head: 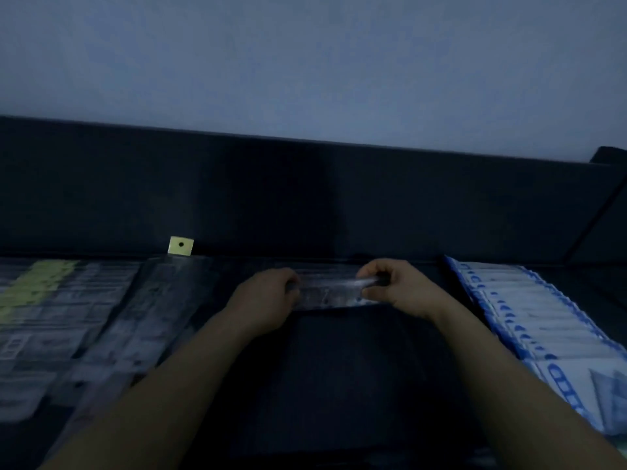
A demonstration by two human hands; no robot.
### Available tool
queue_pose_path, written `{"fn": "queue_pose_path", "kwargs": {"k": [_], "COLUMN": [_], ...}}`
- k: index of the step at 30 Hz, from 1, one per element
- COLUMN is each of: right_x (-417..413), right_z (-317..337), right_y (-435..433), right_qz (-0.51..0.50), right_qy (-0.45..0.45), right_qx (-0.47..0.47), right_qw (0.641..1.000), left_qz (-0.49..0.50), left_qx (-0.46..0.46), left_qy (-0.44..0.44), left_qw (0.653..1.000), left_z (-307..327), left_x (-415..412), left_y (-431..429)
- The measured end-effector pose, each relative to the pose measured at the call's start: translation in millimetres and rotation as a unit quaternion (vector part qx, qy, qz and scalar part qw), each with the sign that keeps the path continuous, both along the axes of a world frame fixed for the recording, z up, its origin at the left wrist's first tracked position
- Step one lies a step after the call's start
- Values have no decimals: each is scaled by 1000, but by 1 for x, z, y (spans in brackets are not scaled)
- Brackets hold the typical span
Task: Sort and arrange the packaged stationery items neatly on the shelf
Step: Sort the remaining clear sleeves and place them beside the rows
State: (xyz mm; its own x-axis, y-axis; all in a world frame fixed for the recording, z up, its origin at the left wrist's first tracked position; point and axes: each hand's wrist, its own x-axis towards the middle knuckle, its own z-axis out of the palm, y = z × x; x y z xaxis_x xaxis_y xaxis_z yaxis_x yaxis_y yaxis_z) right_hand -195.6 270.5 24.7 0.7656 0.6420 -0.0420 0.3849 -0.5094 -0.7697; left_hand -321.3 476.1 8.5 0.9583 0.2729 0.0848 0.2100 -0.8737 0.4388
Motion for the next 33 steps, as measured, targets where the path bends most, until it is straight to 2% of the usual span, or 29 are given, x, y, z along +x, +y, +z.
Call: {"fn": "queue_pose_path", "kwargs": {"k": [3,5,9,14,21,24,26,28,30,33], "right_x": [10,7,-6,-27,-58,-52,-38,-20,-6,4], "right_z": [-11,-20,-41,-40,-33,-25,-19,-16,-18,-27], "right_y": [8,11,8,-3,-19,-22,-18,-11,-3,5], "right_qz": [40,68,114,127,145,97,23,-51,-101,-143], "right_qy": [-111,-198,-227,-192,-133,-115,-83,-31,-4,28], "right_qx": [-105,-185,-248,-307,-316,-262,-170,-70,-11,52], "right_qw": [987,960,935,923,928,953,982,996,995,988], "left_qz": [39,30,-6,-38,-66,-44,13,57,73,76], "left_qx": [155,202,258,232,174,128,52,-24,-18,21], "left_qy": [8,30,72,141,180,153,97,53,41,84], "left_qw": [987,978,963,962,966,979,994,997,996,993], "left_z": [-10,-16,-27,-25,-19,-13,-4,-3,-8,-19], "left_x": [8,9,0,-18,-55,-53,-40,-18,1,15], "left_y": [-7,-10,-20,-27,-33,-23,-9,8,19,23]}}
